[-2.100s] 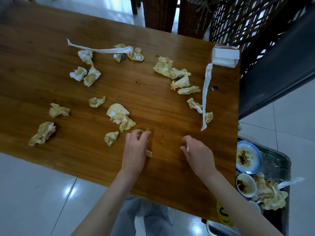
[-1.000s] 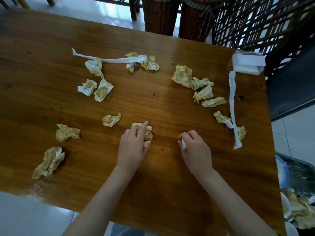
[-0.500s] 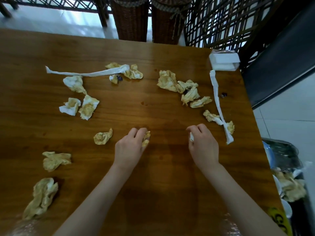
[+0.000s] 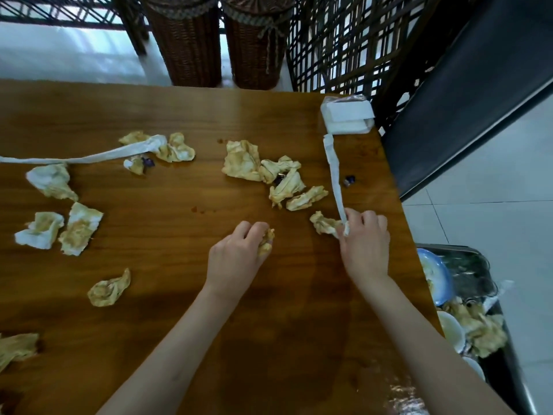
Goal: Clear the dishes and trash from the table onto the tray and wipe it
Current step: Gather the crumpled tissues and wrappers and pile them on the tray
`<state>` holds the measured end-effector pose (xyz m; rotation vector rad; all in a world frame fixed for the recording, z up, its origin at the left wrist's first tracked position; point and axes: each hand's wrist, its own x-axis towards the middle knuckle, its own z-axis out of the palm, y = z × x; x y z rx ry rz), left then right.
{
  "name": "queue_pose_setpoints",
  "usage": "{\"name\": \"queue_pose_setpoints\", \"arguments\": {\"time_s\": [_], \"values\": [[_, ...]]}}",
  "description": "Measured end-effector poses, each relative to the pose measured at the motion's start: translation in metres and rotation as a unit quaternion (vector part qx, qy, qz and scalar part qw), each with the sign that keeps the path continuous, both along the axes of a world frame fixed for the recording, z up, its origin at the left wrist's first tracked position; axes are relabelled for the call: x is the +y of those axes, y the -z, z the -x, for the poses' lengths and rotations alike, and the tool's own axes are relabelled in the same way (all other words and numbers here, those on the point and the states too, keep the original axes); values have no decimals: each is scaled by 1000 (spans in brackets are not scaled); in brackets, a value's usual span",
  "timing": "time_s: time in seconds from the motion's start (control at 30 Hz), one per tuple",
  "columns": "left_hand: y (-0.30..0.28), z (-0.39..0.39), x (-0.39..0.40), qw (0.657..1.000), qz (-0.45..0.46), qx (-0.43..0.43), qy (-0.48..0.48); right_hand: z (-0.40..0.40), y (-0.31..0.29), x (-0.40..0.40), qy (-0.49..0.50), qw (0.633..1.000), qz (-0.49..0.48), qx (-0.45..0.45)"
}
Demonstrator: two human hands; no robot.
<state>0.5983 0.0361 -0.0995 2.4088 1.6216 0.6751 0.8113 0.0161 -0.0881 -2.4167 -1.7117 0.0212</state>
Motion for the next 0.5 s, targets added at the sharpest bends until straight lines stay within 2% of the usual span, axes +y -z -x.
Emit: {"name": "queue_pose_setpoints", "arguments": {"time_s": [0.1, 0.2, 0.37, 0.5], "values": [[5, -20, 7, 1000, 20, 1, 4, -5, 6, 5, 2, 999, 31, 22], [10, -33, 10, 1000, 31, 2, 4, -4, 10, 5, -40, 998, 52, 11], [16, -35, 10, 1000, 8, 2, -13, 2, 15, 9, -78, 996, 18, 26], [15, -31, 5, 997, 36, 48, -47, -2, 17, 12, -89, 995, 6, 33]]}}
